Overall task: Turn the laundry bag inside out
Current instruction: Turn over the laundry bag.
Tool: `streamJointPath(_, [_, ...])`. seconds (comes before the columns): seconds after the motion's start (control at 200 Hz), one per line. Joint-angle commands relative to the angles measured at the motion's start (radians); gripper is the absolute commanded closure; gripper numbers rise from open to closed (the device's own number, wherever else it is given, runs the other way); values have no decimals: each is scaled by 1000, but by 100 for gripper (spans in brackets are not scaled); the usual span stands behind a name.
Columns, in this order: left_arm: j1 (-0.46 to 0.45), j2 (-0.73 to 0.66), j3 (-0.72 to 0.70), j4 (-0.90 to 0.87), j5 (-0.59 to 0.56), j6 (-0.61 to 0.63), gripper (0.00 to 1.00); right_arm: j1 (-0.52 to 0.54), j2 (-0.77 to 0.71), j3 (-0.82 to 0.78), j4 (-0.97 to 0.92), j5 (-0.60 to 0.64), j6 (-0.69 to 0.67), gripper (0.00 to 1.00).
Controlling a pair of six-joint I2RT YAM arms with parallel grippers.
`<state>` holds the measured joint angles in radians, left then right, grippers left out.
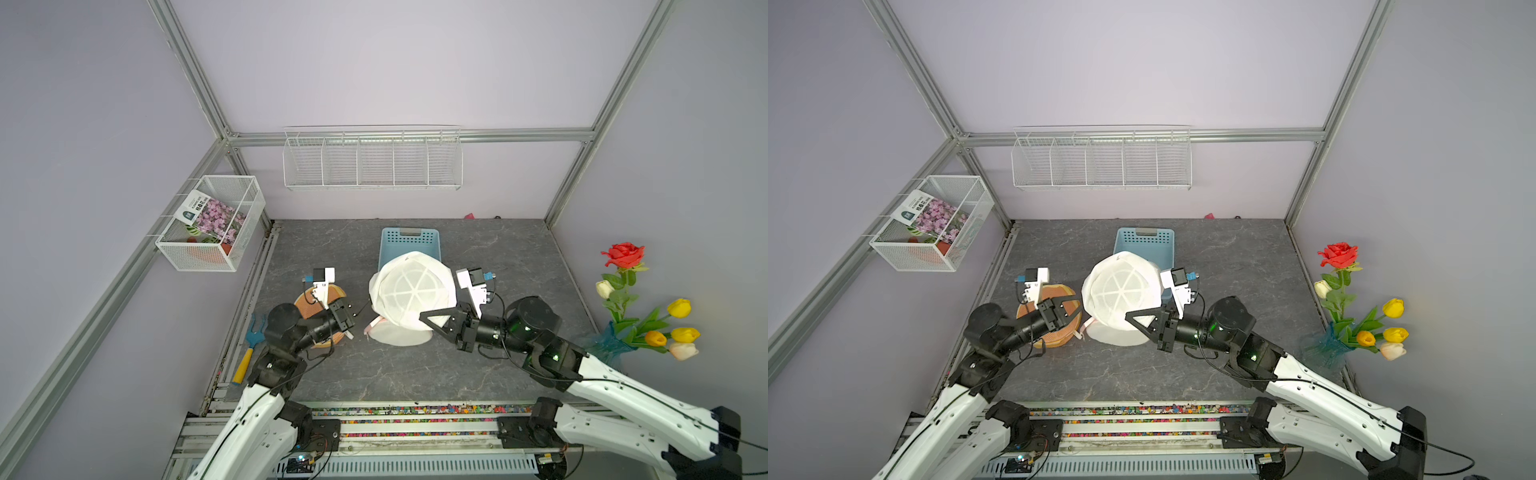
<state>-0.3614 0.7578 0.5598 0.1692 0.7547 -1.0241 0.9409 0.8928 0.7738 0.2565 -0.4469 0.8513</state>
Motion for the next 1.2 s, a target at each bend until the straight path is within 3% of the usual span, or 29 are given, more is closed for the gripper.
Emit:
streamJointPath(0.0, [59,110,121,-126,-33,82,97,9,2,39,97,-250,-3,100])
streamJointPath(0.1, [60,174,159,-124,-15,88,100,24,43,-7,275,-309,49,100])
streamJointPath(0.18, [42,264,108,174,127,-52,100,34,80,-29,403,-323,57,100])
streamJointPath(0.265, [-30,309,58,458,163,-192,100,34,117,8,249,-252,-18,100])
streamJointPath(0.43, [-83,227,-18,806,185,-296,100,-12,161,8,93,-89,-45,100])
streamJointPath(0.535, [-105,140,-44,850,199,-273,100,-44,187,3,34,0,-40,100])
streamJointPath(0.63, [-180,120,-31,770,217,-182,100,-44,258,53,-14,-12,-33,100])
streamJointPath(0.745, [-231,124,85,201,95,94,100,-29,341,104,54,-122,-37,100])
streamJointPath(0.805, [-226,121,118,29,17,164,86,-12,348,107,107,-141,-25,100])
streamJointPath(0.865, [-220,96,134,-66,-72,195,60,-6,329,111,100,-127,-25,100])
streamJointPath(0.92, [-204,56,161,-191,-180,228,50,-9,289,82,134,-108,-9,100])
streamJointPath(1.07, [-106,-96,211,-440,-406,260,33,-16,125,31,35,51,-42,100])
streamJointPath(1.195, [-82,-150,295,-613,-527,299,31,-29,12,-1,-46,154,-57,100])
